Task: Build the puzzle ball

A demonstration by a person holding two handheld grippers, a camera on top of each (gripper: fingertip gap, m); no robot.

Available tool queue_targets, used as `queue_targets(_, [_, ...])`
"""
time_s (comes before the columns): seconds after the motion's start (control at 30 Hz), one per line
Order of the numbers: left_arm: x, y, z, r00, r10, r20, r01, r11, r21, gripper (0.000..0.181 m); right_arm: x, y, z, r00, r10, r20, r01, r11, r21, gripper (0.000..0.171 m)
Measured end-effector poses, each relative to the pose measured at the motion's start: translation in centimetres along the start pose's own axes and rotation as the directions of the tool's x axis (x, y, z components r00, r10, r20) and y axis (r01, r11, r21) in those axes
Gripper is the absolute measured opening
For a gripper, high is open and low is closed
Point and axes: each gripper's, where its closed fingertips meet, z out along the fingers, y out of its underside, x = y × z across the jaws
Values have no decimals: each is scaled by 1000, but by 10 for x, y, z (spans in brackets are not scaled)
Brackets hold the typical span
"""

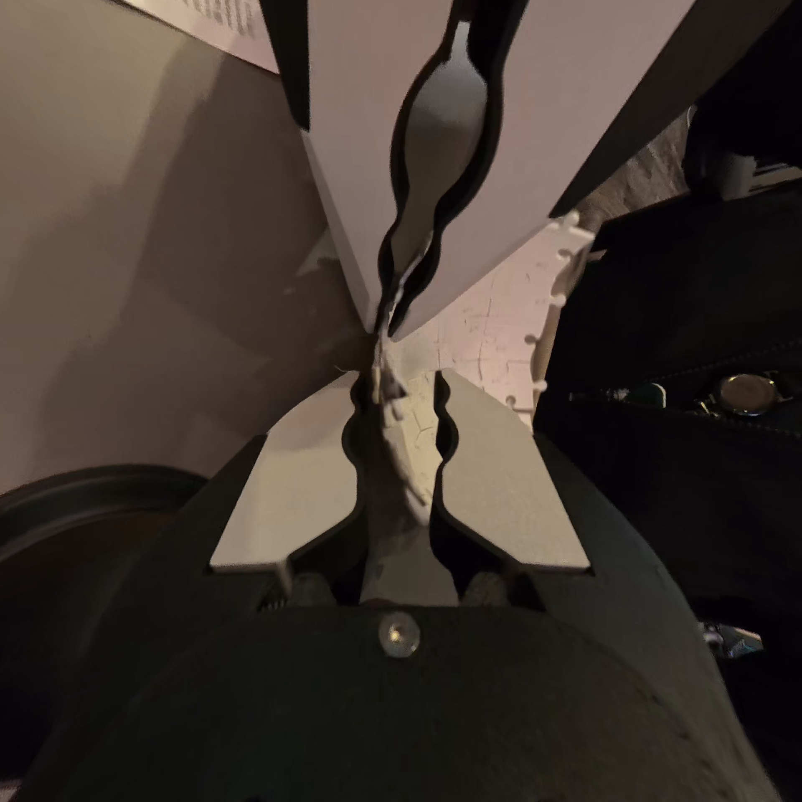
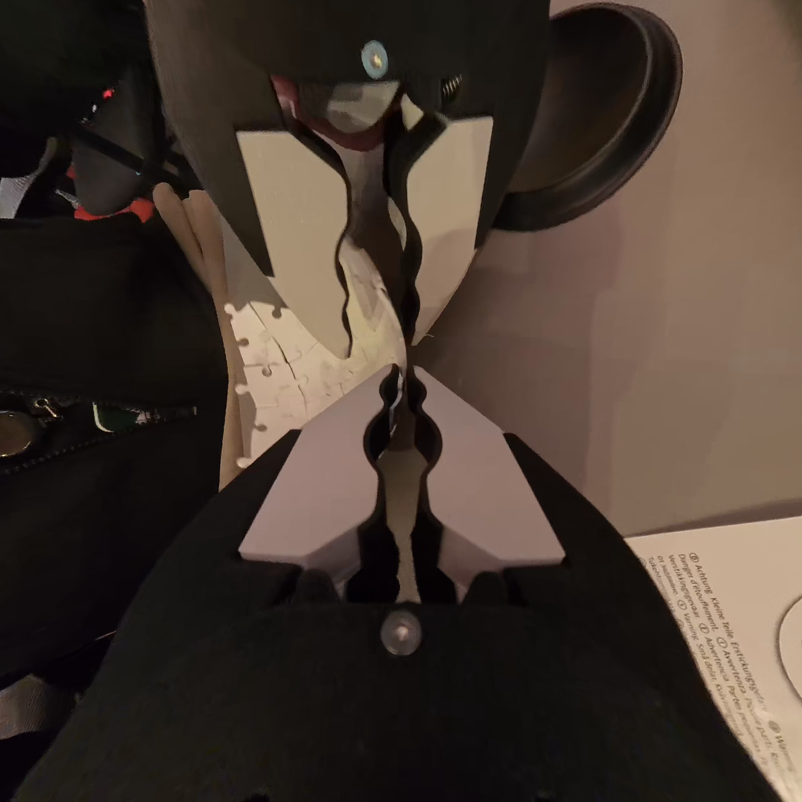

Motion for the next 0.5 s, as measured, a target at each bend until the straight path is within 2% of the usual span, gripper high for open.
queue_targets(0.13, [-3, 6, 5, 1000, 5, 5, -4, 999, -35, 6, -5, -2, 0, 1000, -24, 4, 24, 1000, 0, 1])
queue_targets(0.43, [-5, 6, 3, 999, 19, 29, -18, 999, -44, 3, -4, -3, 0, 1000, -9, -7, 9, 1000, 9, 3])
queue_targets(0.5, [-5, 6, 4, 1000, 5, 18, -4, 999, -38, 3, 0, 1, 0, 1000, 16, -13, -16, 1000, -16, 9])
